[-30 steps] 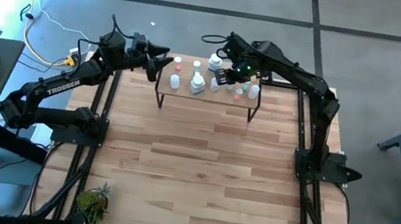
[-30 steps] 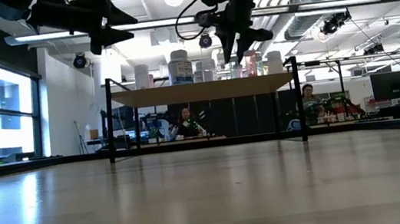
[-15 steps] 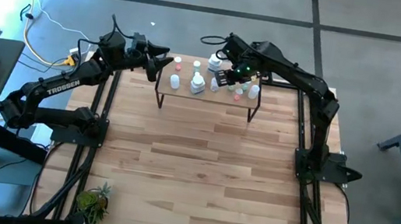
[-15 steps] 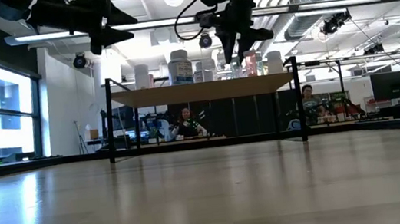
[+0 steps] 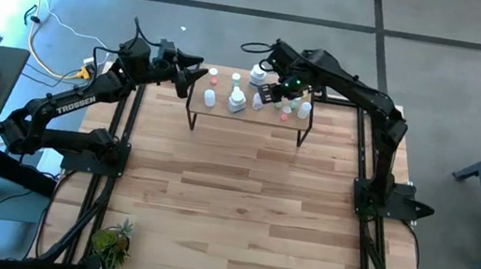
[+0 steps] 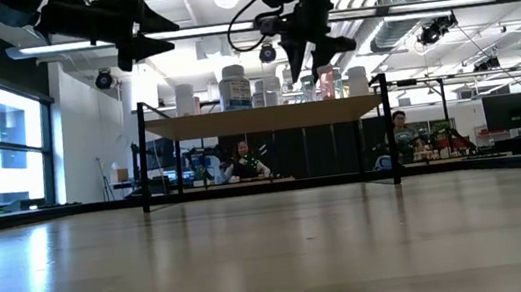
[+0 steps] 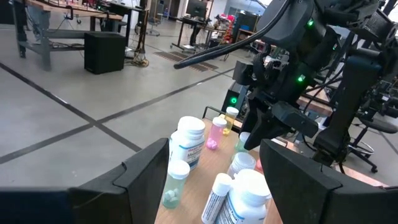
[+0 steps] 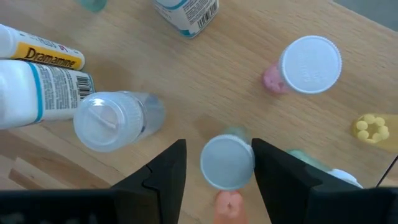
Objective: Pick and place medicine bottles onto shelf by color
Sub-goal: Put the blue pill bottle on the shelf, then return to Home Position
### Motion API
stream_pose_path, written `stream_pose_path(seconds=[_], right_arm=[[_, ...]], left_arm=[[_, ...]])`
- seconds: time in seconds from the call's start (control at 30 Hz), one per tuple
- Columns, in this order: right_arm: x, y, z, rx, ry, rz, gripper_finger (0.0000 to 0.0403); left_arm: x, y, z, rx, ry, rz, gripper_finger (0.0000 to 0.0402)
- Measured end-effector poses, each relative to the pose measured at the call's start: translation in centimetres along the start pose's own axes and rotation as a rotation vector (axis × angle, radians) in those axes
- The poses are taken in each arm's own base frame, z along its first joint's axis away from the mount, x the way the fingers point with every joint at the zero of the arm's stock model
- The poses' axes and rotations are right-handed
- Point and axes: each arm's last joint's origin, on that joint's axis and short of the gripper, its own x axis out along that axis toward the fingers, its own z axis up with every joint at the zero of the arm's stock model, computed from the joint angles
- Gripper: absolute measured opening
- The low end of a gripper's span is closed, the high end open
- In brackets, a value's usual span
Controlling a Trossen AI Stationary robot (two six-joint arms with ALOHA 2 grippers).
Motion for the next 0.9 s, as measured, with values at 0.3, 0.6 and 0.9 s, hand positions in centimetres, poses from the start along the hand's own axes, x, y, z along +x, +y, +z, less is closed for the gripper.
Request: stream_pose_path(seconds=[0.3, 0.6, 0.9], right_arm=[[-1.8, -0.2, 0.5, -0.027, -0.048, 0.014, 0.0172], [-5.5, 0.1, 1.4, -0.096, -0.181, 0.044, 0.0172], [-9.9, 0.2, 1.9, -0.169, -0.346, 0.087, 0.0172]], left_arm=[[0.0, 0.0, 0.0, 0.001, -0.002, -0.001, 0.0241], [-1.0, -1.5, 0.4, 0.01, -0.007, -0.046, 0.0241], [-3.5, -5.6, -0.9, 0.047, 0.092, -0.197, 0.0241]])
